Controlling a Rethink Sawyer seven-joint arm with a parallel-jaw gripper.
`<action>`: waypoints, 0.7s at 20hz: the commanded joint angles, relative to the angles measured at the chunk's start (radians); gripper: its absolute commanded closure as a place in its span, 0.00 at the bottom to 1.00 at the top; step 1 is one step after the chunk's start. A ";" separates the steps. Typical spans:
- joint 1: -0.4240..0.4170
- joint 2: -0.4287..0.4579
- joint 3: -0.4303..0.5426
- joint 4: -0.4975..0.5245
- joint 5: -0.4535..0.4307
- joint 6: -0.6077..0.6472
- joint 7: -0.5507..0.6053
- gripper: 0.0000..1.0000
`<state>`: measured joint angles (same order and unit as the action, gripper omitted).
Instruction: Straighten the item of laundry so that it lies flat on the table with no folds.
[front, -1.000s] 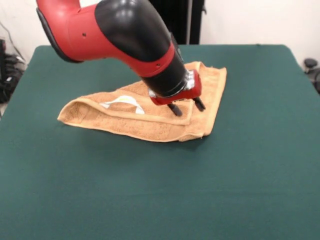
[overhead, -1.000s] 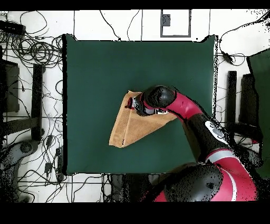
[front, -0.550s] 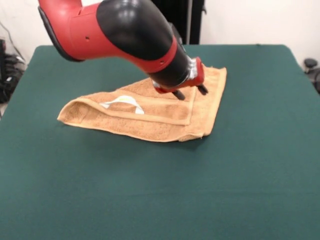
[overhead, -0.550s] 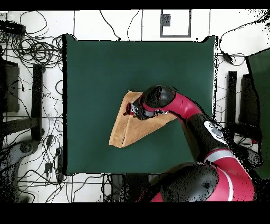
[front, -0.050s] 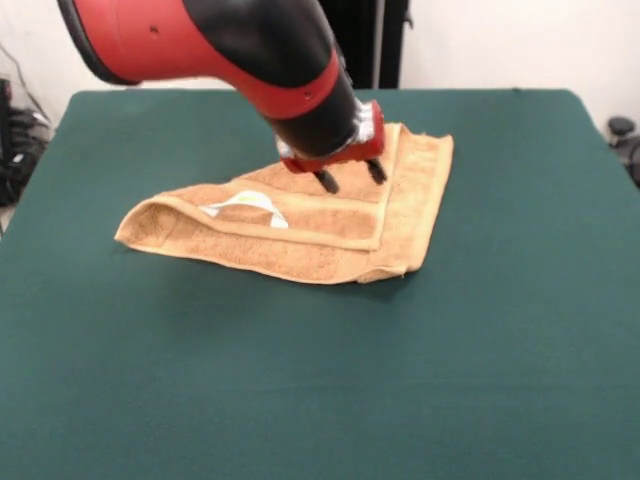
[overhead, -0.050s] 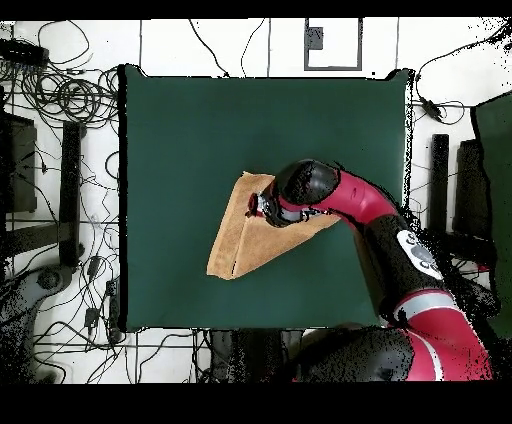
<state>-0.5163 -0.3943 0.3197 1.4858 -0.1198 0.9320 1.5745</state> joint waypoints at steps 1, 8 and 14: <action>0.061 -0.106 -0.002 0.040 -0.176 -0.462 0.083 0.00; 0.112 -0.228 -0.047 0.081 -0.266 -0.634 0.131 0.00; 0.055 -0.113 0.058 0.033 -0.191 -0.559 0.049 0.00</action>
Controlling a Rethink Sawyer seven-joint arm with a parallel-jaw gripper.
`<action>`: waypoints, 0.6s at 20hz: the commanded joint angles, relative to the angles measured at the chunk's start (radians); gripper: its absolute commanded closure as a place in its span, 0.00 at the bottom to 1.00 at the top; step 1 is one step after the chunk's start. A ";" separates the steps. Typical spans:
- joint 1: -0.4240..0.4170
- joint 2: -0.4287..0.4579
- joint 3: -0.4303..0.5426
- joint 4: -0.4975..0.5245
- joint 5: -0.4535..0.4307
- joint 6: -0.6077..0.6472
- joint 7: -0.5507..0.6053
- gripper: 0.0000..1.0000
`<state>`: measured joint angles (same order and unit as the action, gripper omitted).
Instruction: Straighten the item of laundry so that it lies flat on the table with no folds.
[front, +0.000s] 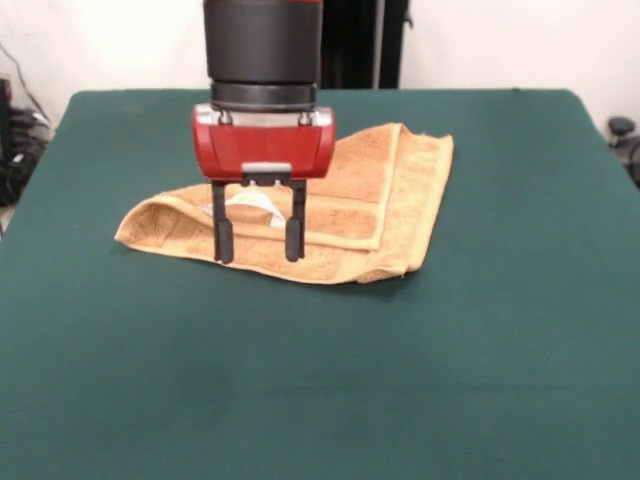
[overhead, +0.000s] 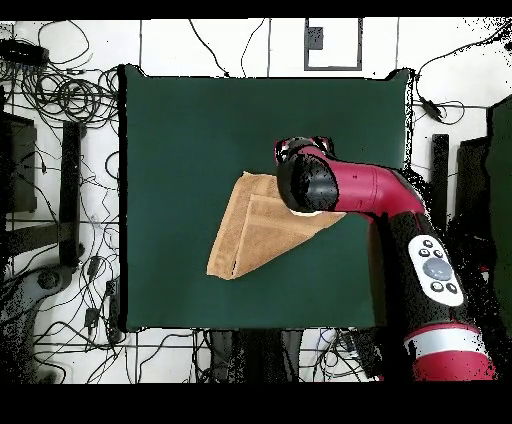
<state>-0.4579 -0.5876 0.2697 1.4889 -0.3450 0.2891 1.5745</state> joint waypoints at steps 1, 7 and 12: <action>-0.014 0.093 0.124 0.028 0.054 0.122 0.036 0.00; -0.072 0.202 0.213 -0.044 0.138 0.331 -0.068 0.00; -0.076 0.253 0.226 -0.087 0.157 0.410 -0.079 0.00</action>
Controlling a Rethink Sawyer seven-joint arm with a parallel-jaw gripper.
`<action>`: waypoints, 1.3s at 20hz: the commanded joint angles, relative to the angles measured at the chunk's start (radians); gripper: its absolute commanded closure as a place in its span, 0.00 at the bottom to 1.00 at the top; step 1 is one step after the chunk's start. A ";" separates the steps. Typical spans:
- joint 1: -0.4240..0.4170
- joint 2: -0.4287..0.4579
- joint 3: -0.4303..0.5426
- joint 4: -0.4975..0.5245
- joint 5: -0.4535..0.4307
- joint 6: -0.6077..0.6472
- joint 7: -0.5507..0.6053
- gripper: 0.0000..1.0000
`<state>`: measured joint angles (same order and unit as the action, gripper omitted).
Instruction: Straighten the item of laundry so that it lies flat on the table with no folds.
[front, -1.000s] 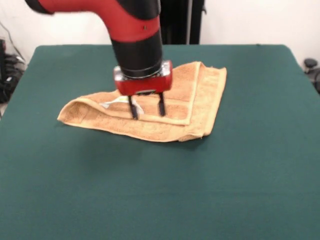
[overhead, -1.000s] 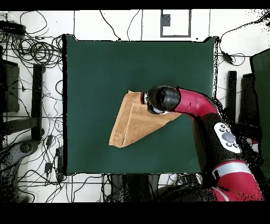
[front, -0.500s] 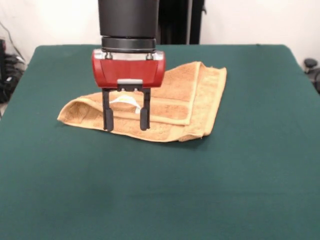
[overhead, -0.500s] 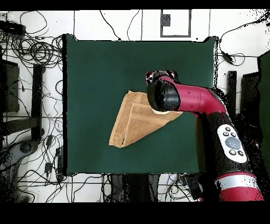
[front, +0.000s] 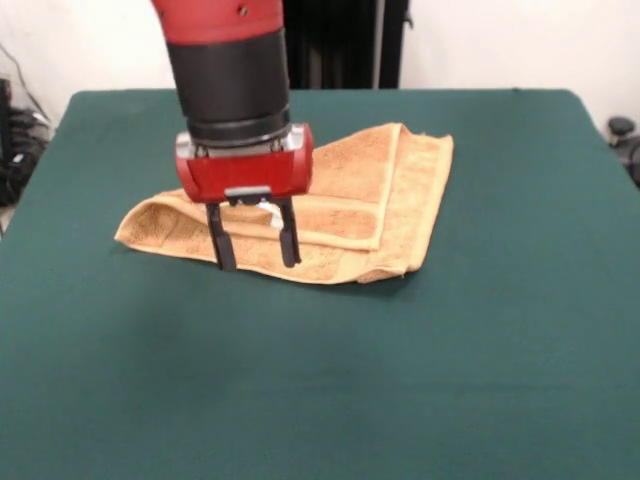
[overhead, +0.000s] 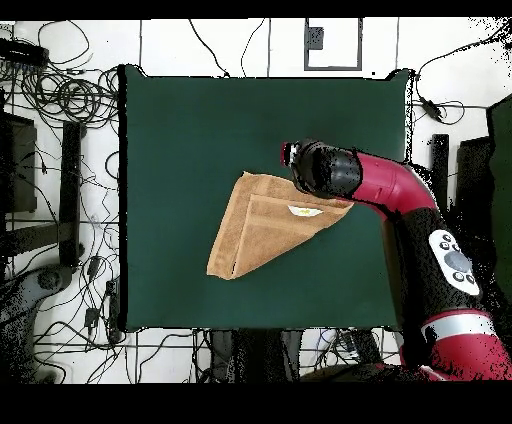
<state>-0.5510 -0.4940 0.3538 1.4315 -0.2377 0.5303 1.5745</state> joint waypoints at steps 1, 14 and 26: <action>0.017 0.164 0.143 -0.034 0.050 0.179 -0.078 0.00; 0.013 0.236 0.164 -0.096 0.033 0.230 -0.081 0.00; 0.025 0.238 0.148 -0.111 0.022 0.269 -0.047 0.00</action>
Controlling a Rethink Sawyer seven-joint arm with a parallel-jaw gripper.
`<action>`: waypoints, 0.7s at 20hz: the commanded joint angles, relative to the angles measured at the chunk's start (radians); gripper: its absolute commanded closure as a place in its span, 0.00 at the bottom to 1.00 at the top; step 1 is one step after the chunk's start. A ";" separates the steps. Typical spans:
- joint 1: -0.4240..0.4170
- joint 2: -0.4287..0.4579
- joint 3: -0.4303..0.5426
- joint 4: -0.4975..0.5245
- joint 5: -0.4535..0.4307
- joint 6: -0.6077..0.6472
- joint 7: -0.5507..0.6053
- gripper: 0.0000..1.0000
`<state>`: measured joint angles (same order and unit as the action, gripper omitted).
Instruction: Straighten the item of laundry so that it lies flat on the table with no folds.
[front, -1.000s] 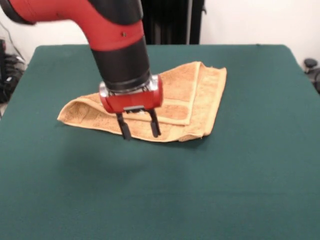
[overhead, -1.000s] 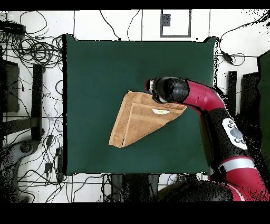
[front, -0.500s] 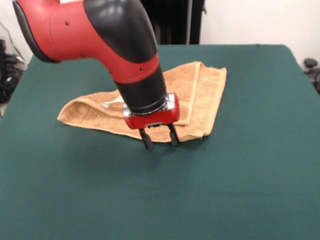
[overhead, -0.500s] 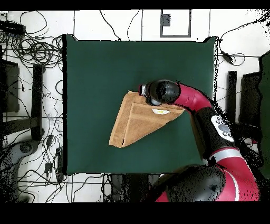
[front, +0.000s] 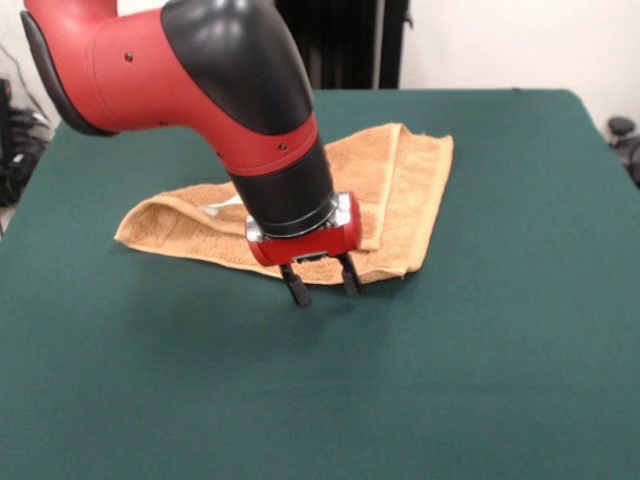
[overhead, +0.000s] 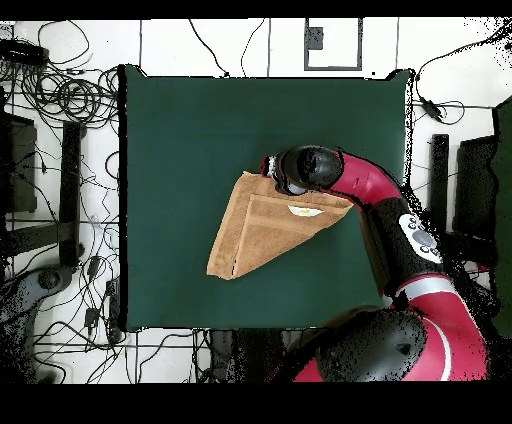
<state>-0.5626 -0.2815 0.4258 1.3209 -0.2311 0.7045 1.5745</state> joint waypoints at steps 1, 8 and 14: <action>0.038 0.023 0.074 0.000 0.015 0.096 -0.044 0.00; 0.044 0.015 0.064 0.007 0.034 0.150 -0.018 0.00; 0.040 -0.025 0.057 0.034 0.019 0.131 -0.014 0.00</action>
<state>-0.5600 -0.2814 0.4259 1.3190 -0.2321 0.7432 1.5745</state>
